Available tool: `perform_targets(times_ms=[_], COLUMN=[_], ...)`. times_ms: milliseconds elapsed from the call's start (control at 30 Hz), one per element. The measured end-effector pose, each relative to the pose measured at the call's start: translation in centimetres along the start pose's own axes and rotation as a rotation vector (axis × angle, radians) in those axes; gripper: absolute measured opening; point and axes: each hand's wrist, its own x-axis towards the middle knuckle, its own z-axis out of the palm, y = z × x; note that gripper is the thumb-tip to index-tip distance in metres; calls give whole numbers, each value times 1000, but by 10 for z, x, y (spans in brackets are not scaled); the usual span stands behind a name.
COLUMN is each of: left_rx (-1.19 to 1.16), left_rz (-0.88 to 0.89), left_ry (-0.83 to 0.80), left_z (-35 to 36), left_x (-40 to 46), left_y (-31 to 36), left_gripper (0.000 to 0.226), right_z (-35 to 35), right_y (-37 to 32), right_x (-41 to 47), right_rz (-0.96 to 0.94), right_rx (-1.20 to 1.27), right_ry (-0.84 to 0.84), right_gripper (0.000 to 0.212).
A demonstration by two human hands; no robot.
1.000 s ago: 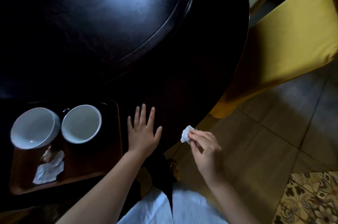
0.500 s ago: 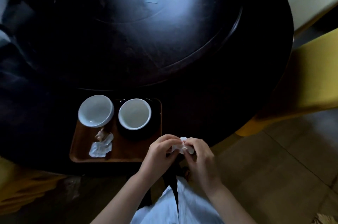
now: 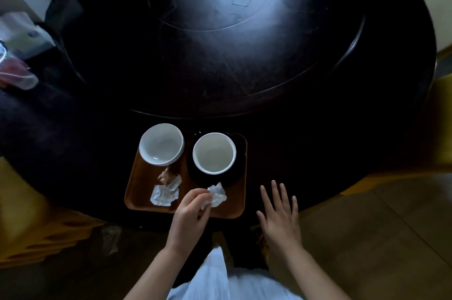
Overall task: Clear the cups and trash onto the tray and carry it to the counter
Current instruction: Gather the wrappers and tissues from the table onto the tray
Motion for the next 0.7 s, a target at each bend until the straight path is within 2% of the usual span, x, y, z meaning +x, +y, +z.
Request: perform_targets(times_ms=[133,267,300,500,600,700], left_rx=[118,282,295,282,253,248], left_rz=[0,141,165,251,269,257], left_ry=[-73,-140,-144,-185,-199,-161], left_z=[2,3,3,-7,-24,-48], left_x=[5,10,10,9,10,14], left_y=[-22,-36,-37,-41,-42,-51], left_gripper=[24,13,15,29,39,37], right_z=[-2,-4,-4,-11,-16,-28], right_y=[0,-2,-2,-7,-12,-21], right_x=[1,-1,-1,-1,2,8], right_rz=[6,26,28,43,46,62], right_rx=[-21,-46,-51,-101,-114,-17], right_ry=[-17,-41,-43,-93,-49,-8], right_gripper=[58,59,59,61,56,54])
